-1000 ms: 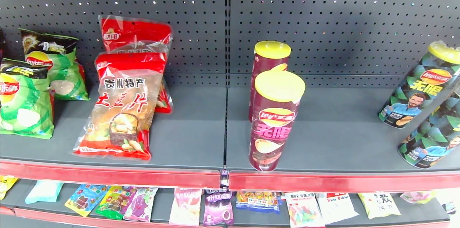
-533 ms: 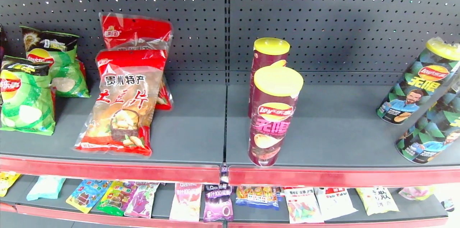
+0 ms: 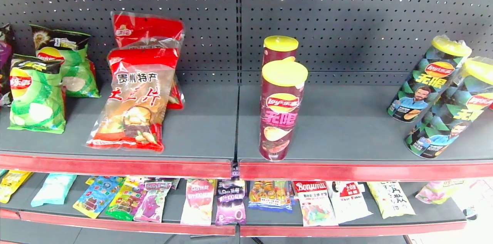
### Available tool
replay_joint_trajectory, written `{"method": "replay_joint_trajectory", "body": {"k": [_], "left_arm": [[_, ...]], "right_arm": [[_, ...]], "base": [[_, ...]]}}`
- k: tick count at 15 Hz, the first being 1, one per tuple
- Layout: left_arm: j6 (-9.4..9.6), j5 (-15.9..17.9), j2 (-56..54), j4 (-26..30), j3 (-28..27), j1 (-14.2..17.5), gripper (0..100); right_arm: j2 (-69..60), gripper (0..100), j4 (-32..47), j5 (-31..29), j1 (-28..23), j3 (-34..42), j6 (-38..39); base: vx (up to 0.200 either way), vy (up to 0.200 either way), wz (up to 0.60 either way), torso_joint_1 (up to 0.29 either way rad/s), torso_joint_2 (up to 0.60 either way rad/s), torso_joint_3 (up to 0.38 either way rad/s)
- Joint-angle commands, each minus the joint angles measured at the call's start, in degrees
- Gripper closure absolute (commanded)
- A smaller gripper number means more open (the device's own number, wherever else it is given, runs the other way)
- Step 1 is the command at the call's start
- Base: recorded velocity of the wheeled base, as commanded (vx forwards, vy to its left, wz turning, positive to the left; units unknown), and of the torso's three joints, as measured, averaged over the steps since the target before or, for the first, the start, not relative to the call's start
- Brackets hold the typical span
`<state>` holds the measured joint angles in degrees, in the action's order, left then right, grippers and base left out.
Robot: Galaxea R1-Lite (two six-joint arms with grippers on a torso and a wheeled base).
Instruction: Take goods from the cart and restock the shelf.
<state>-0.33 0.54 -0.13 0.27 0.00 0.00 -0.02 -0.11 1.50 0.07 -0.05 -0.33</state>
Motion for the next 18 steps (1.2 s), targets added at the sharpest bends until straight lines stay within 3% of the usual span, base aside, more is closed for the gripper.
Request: {"method": "replay_joint_trajectory", "body": {"k": [1, 16, 18], "left_arm": [[-0.02, 0.0, 0.1, -0.1, 0.0, 0.1, 0], [-0.02, 0.0, 0.1, -0.1, 0.0, 0.1, 0], [-0.02, 0.0, 0.1, -0.1, 0.0, 0.1, 0]], "right_arm": [[0.0, 0, 0.0, 0.0, 0.1, 0.0, 0.0], [0.0, 0, 0.0, 0.0, 0.1, 0.0, 0.2], [0.0, 0, 0.0, 0.0, 0.1, 0.0, 0.2]], "base": [[0.0, -0.2, 0.0, 0.012, 0.0, 0.002], [0.0, -0.2, 0.0, 0.003, 0.0, 0.002], [0.0, 0.0, -0.3, -0.004, 0.0, 0.001]]}}
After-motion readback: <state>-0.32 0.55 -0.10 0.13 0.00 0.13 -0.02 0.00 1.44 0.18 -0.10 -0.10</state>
